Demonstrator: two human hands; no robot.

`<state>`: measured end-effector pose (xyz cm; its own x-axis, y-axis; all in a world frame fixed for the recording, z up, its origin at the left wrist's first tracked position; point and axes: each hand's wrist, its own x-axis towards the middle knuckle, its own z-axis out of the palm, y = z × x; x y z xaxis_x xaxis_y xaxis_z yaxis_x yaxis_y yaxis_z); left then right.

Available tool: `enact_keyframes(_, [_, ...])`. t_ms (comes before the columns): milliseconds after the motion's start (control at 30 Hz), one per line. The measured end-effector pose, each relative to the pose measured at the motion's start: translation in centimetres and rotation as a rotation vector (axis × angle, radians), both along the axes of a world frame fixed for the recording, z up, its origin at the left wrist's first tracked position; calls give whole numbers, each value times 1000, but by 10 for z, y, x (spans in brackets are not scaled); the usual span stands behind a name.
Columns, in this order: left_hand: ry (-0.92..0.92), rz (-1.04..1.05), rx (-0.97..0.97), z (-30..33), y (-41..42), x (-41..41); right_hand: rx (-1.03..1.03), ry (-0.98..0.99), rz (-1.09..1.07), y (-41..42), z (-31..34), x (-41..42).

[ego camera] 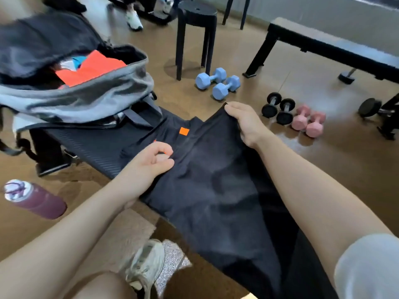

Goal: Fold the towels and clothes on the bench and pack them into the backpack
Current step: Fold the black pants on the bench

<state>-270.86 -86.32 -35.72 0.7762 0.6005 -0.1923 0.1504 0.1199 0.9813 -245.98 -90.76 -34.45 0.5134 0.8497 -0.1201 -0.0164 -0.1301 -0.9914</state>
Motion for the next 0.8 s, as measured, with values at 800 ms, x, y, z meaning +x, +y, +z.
enact_keyframes(800, [812, 263, 969, -54, 113, -20, -413, -923, 130, 154, -82, -7])
